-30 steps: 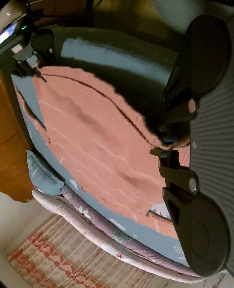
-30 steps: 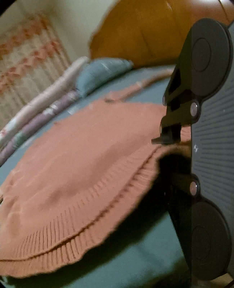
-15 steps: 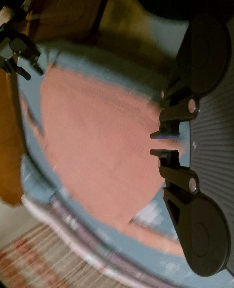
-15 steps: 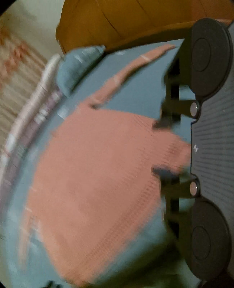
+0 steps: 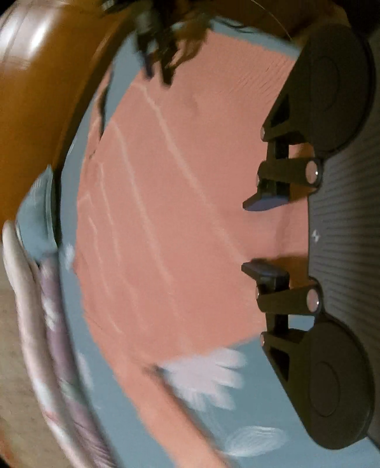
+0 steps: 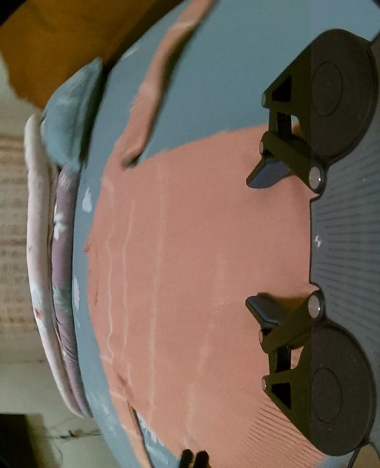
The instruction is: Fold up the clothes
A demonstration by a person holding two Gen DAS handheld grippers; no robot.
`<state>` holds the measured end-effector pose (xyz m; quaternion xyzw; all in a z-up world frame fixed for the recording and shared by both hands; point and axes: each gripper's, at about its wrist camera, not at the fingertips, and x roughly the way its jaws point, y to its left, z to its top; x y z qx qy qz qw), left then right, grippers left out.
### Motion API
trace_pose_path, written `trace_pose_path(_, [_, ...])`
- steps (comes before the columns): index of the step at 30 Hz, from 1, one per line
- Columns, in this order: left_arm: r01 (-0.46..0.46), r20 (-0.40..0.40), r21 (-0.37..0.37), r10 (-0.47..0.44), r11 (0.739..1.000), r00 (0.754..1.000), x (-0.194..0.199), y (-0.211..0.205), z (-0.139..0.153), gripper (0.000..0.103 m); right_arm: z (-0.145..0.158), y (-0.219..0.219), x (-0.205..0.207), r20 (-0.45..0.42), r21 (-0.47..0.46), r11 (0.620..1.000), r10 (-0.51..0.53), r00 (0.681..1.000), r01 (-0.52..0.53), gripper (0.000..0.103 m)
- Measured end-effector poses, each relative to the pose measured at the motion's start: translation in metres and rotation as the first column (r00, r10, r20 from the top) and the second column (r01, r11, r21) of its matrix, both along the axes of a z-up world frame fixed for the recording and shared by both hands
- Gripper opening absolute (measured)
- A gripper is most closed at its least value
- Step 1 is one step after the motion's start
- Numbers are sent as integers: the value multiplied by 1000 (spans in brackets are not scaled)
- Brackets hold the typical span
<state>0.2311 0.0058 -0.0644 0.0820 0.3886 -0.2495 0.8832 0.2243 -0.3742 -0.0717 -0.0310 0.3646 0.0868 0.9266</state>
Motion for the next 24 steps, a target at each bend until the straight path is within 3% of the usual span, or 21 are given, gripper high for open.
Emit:
trace_pose_path(3, [3, -73, 20, -2, 1000, 997, -6, 6, 14, 40, 10, 4, -20, -74, -37, 999, -26, 997, 23, 91])
trace_pose_path(5, [14, -51, 52, -12, 999, 999, 16, 2, 31, 40, 23, 9, -4, -88, -31, 999, -30, 996, 27, 91])
trace_pose_path(7, [-5, 34, 77, 3, 997, 999, 50, -4, 49, 42, 35, 15, 15, -92, -19, 999, -29, 995, 27, 93])
trace_pose_path(9, [-30, 80, 50, 26, 998, 996, 100, -10, 57, 52, 43, 27, 43, -50, 23, 1000, -3, 999, 4, 94])
trace_pose_path(13, [-108, 66, 39, 105, 993, 992, 182, -15, 37, 50, 47, 51, 105, 2, 117, 991, 62, 998, -62, 94])
trace_pose_path(17, [-175, -38, 8, 175, 985, 984, 198, 5, 9, 52, 35, 52, 139, -31, 147, 988, 56, 998, -51, 94])
trace_pose_path(21, [-234, -113, -37, 228, 972, 967, 182, 26, 3, 52, 16, 19, 125, -111, 149, 988, -15, 994, 31, 95])
trace_pose_path(24, [-218, -102, 59, 223, 974, 969, 170, 17, 19, 51, 16, -2, 109, -135, 204, 978, -25, 991, 52, 95])
